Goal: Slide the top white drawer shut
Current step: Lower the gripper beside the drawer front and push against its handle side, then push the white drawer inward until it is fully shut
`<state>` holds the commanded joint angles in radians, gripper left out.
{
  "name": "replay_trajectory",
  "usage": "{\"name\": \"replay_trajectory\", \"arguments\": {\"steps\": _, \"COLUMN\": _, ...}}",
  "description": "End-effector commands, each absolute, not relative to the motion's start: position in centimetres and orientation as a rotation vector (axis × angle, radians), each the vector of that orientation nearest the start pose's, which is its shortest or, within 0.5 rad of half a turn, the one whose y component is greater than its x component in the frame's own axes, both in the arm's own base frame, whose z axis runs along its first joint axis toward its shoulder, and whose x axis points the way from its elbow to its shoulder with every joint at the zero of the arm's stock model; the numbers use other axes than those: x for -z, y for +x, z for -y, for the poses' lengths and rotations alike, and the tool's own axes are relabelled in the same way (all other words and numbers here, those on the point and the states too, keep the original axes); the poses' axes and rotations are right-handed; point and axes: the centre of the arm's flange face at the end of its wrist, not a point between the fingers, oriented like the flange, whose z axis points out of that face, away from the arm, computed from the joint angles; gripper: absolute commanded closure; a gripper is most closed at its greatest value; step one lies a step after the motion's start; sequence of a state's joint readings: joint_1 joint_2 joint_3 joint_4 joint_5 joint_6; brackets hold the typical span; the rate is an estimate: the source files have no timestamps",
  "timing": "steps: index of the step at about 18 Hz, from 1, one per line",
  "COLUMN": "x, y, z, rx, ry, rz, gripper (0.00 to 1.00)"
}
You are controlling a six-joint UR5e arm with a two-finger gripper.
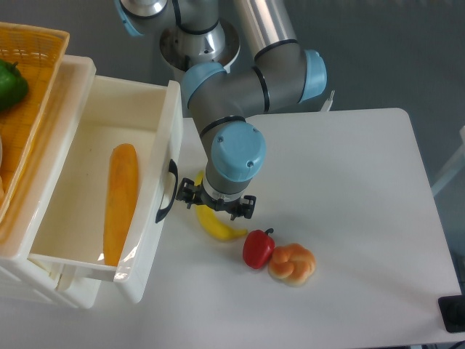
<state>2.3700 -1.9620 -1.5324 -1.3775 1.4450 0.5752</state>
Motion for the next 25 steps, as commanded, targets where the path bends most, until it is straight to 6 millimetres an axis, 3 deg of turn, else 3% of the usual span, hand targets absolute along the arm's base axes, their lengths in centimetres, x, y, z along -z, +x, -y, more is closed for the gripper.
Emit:
{"name": "replay_trajectory", "arguments": {"steps": 19, "x": -31.3, "y": -31.9, "z": -54.0, "rx": 0.357, "ry": -3.131, "rz": 0.327, "gripper": 0.0}}
{"name": "replay_trajectory", "arguments": {"steps": 25, "x": -31.8, "y": -30.1, "z": -54.9, "rx": 0.361, "ry": -3.126, "rz": 0.288, "gripper": 0.0}}
